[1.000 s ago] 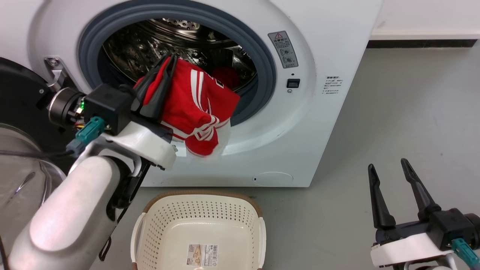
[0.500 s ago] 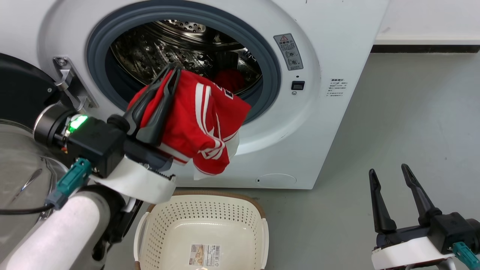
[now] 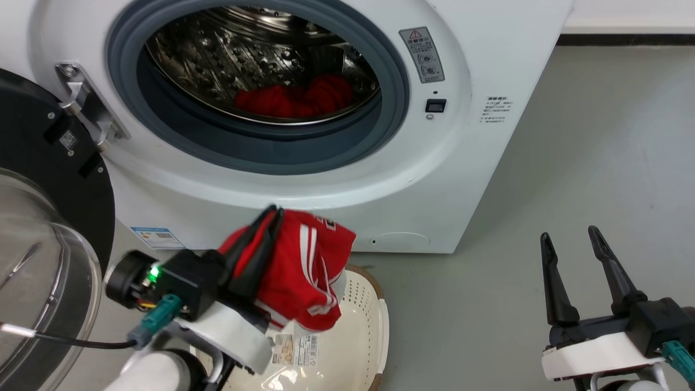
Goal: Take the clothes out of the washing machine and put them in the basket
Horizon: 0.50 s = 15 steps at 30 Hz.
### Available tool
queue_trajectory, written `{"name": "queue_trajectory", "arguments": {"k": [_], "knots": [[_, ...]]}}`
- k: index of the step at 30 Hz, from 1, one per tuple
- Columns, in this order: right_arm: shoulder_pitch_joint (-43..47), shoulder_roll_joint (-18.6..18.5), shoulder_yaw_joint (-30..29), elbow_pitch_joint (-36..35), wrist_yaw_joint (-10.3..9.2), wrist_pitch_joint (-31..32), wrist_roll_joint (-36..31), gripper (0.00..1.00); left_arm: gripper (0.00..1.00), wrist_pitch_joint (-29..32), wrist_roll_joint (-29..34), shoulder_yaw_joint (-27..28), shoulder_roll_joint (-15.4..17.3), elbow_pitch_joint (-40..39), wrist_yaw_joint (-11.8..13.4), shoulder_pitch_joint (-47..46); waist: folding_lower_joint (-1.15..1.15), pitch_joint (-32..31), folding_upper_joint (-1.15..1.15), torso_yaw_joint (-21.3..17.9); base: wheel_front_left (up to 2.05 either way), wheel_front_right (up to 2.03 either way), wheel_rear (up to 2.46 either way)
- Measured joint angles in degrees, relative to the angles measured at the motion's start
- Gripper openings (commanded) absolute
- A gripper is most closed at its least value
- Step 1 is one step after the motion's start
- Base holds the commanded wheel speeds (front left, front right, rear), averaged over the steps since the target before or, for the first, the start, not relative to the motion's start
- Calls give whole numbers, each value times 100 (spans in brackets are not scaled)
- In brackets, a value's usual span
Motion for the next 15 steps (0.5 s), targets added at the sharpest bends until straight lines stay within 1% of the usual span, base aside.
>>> {"name": "queue_trajectory", "arguments": {"k": [3, 8, 10, 13, 15], "knots": [[-82, -2, -7, -8, 0, 1, -14, 100, 0, -64, -136, -149, -146, 341, -75, 168, 0, 148, 0, -12, 0, 0, 0], [-274, -1, -41, -45, 0, 1, -45, 100, 0, -202, -294, -398, -458, 1148, -330, 242, 0, 471, 0, -45, 0, 0, 0], [-385, -1, -58, -65, 0, 0, -46, 100, 0, -291, -364, -483, -616, 1605, -465, 224, 0, 635, 0, -60, 0, 0, 0], [-561, -2, -57, -99, 1, 1, -65, 100, 0, -438, -347, -572, -826, 2484, -644, 59, 0, 926, 0, -92, 0, 0, 0], [-698, -2, -70, -125, 0, 1, -78, 100, 0, -544, -383, -622, -1027, 3088, -789, -122, 0, 1140, 0, -122, 0, 0, 0]]}}
